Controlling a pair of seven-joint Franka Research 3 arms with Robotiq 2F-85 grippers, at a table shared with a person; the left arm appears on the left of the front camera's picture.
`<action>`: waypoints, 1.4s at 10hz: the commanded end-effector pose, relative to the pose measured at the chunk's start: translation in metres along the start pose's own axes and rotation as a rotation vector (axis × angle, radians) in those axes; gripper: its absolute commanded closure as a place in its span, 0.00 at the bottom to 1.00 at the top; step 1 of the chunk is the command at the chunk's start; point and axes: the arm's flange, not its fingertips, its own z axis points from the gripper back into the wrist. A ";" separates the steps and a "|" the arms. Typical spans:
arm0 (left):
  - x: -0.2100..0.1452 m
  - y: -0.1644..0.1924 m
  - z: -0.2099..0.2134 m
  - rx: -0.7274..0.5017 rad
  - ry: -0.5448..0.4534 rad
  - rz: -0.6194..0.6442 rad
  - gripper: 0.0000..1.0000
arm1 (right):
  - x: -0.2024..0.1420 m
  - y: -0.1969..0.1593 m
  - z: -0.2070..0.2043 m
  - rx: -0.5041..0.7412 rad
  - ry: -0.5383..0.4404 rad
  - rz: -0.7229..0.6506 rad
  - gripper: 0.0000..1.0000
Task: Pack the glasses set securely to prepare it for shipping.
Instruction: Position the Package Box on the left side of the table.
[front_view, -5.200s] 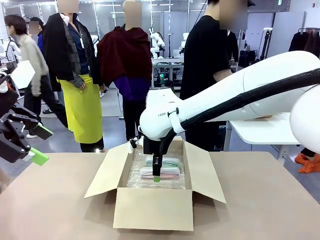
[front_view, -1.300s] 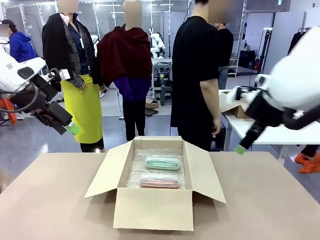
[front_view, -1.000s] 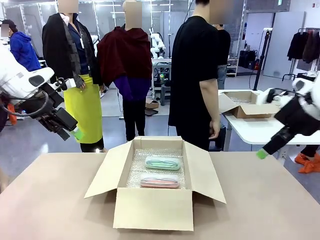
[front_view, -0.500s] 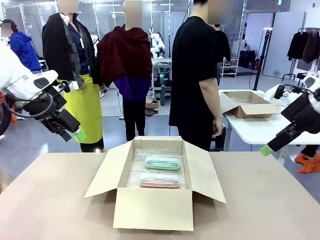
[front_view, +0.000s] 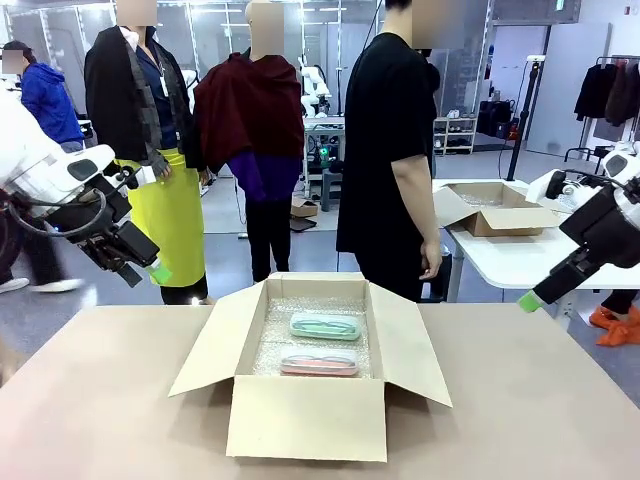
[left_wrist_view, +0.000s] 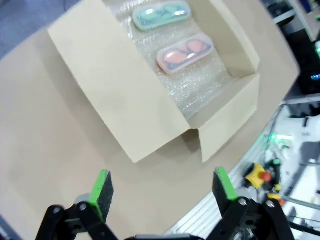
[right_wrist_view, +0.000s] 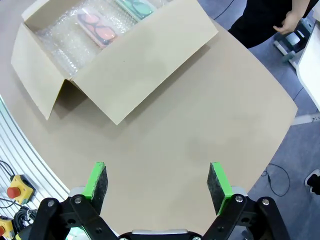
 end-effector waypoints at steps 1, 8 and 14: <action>0.018 0.042 -0.012 -0.092 0.026 0.081 0.00 | -0.001 0.002 -0.001 -0.009 0.009 -0.004 0.00; 0.042 0.168 -0.099 -0.319 0.056 0.361 0.00 | -0.001 0.002 -0.001 -0.009 0.009 -0.004 0.00; 0.025 0.212 -0.176 -0.504 0.062 0.480 0.00 | -0.001 0.002 -0.001 -0.009 0.009 -0.004 0.00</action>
